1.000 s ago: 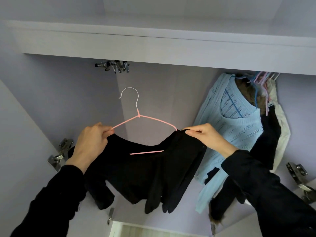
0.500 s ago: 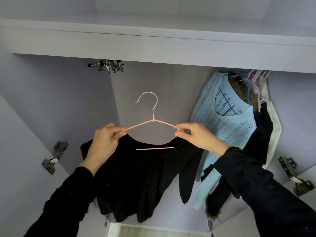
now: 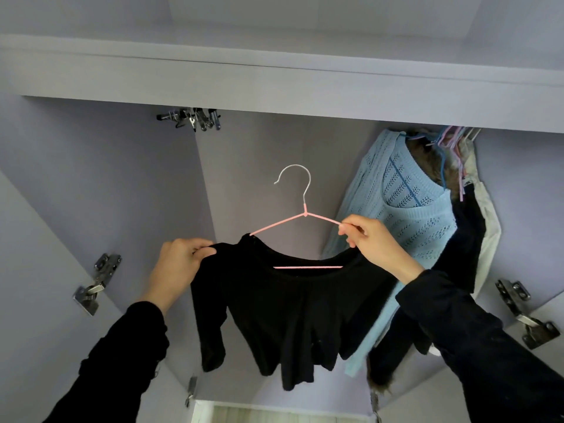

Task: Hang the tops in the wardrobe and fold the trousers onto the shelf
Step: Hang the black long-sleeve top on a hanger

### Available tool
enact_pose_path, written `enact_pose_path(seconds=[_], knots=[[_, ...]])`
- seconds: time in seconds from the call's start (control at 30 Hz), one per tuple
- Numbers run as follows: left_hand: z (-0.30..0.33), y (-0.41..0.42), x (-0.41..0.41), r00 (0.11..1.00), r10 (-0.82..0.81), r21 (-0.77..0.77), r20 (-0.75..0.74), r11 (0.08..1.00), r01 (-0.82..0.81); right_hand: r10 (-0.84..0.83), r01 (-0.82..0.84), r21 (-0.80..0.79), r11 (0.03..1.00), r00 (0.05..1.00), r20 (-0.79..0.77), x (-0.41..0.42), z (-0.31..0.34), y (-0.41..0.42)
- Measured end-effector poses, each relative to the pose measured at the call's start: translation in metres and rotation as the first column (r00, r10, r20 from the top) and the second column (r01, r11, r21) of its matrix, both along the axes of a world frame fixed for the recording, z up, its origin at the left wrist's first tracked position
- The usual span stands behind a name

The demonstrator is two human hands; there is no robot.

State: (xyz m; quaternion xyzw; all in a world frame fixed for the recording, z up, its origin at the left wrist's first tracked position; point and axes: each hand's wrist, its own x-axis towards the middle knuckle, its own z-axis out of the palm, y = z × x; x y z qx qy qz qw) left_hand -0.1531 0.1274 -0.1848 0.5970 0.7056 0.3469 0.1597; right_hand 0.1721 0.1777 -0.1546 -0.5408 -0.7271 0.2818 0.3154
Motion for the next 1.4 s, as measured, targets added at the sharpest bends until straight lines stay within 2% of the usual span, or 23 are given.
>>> enact_pose_path(seconds=[0.1,0.17,0.27,0.33,0.4,0.47,0.53,0.6,0.7,0.77,0.87,0.93,0.97,1.03,1.1,1.17,1.3,1.4], knots=[[-0.005,0.003,0.006,0.998,-0.055,0.018,-0.006,0.998,0.055,-0.031,0.031,0.002,1.0,0.999,0.006,0.008,0.0,0.0],[-0.01,0.004,0.009,0.995,-0.088,0.048,0.043,0.995,0.085,-0.046,0.046,-0.007,0.999,0.999,-0.003,0.015,-0.002,0.0],[-0.018,0.006,0.008,0.989,-0.043,0.083,0.14,0.996,0.032,-0.081,0.08,-0.013,0.997,0.997,-0.006,0.028,-0.006,-0.002],[-0.022,0.009,0.004,0.989,0.011,0.094,0.148,0.995,-0.025,-0.103,0.103,-0.02,0.994,0.995,-0.006,0.037,-0.007,-0.003],[-0.022,0.013,0.003,0.995,0.028,0.088,0.092,0.995,-0.036,-0.103,0.103,-0.027,0.994,0.995,-0.003,0.042,-0.006,-0.005],[-0.019,0.015,0.01,0.998,-0.059,0.104,0.025,0.993,0.056,-0.08,0.08,-0.036,0.996,0.997,-0.005,0.04,-0.006,-0.007],[-0.017,0.016,0.023,0.975,-0.168,0.148,-0.148,0.971,0.19,-0.063,0.063,-0.041,0.997,0.998,-0.008,0.035,-0.006,-0.009],[-0.013,0.017,0.035,0.937,-0.168,0.185,-0.307,0.955,0.232,-0.062,0.061,-0.045,0.997,0.998,-0.017,0.03,-0.008,-0.01],[-0.002,0.018,0.049,0.891,-0.147,0.251,-0.429,0.928,0.275,-0.073,0.071,-0.055,0.996,0.997,-0.038,0.032,-0.008,-0.013],[0.003,0.02,0.055,0.868,-0.187,0.175,-0.461,0.939,0.296,-0.093,0.091,-0.078,0.993,0.995,-0.028,0.036,-0.009,-0.012],[0.002,0.022,0.065,0.821,-0.303,-0.076,-0.485,0.949,0.306,-0.13,0.126,-0.153,0.98,0.991,-0.019,0.038,-0.017,-0.011],[-0.005,0.024,0.07,0.811,-0.363,-0.159,-0.459,0.932,0.327,-0.201,0.182,-0.229,0.956,0.977,-0.064,0.038,-0.027,-0.008],[-0.006,0.024,0.072,0.814,-0.364,-0.14,-0.453,0.931,0.339,-0.246,0.213,-0.274,0.938,0.965,-0.093,0.039,-0.031,-0.007],[-0.001,0.023,0.077,0.821,-0.335,-0.001,-0.462,0.926,0.377,-0.316,0.234,-0.377,0.896,0.932,-0.174,0.04,-0.036,-0.003],[0.01,0.026,0.085,0.813,-0.285,0.192,-0.508,0.883,0.429,-0.361,0.178,-0.504,0.845,0.886,-0.292,0.044,-0.034,0.002],[0.028,0.028,0.095,0.795,-0.251,0.316,-0.553,0.82,0.478,-0.375,0.075,-0.583,0.809,0.829,-0.414,0.047,-0.028,0.006],[0.066,0.028,0.121,0.72,-0.175,0.48,-0.671,0.637,0.603,-0.32,-0.033,-0.537,0.843,0.772,-0.549,0.053,-0.016,0.017],[0.095,0.032,0.141,0.677,-0.022,0.547,-0.736,0.57,0.613,-0.271,-0.035,-0.416,0.909,0.708,-0.652,0.06,-0.001,0.028]])
